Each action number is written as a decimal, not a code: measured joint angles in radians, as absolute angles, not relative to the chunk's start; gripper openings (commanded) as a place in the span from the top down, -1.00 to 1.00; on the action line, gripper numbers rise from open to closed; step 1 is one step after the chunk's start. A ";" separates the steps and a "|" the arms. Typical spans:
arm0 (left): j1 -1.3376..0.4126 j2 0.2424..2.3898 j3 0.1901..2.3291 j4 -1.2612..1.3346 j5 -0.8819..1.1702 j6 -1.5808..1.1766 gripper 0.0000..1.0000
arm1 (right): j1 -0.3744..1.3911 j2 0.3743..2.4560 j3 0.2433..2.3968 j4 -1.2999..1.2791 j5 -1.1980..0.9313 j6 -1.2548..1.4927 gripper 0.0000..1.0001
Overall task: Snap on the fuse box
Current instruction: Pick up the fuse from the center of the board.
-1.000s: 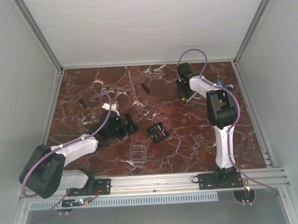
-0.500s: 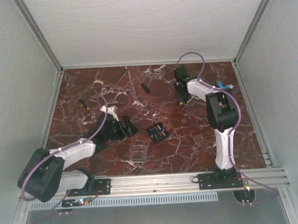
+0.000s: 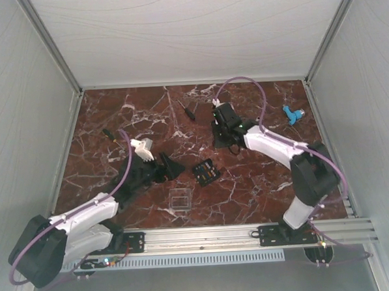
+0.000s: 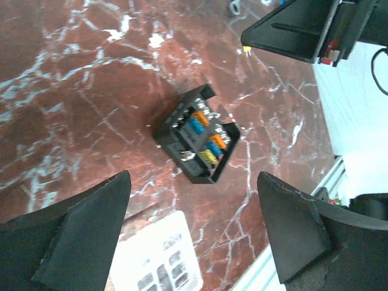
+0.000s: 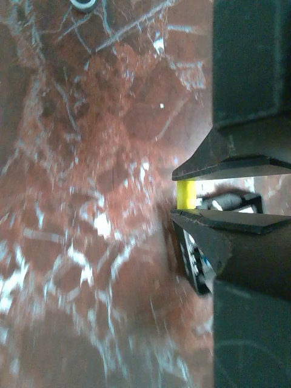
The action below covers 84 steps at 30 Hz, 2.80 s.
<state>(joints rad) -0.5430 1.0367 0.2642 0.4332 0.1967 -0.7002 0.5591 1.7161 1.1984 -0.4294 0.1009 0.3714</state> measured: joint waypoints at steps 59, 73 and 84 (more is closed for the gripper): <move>-0.880 1.176 0.361 0.848 -0.116 -0.515 1.00 | 0.857 1.183 0.854 -0.091 0.138 0.723 0.42; -0.675 1.069 0.297 0.847 0.217 -0.422 1.00 | 0.611 1.060 0.828 -0.062 -0.233 0.366 0.10; -0.503 1.073 0.293 0.893 0.762 -0.455 1.00 | 0.573 1.081 0.864 -0.087 -0.714 0.067 0.08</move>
<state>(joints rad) -0.5026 1.0725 0.2928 0.8932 0.7616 -0.4553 0.5732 1.0813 0.8642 -0.0872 -0.7136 0.0669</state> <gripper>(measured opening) 0.006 0.457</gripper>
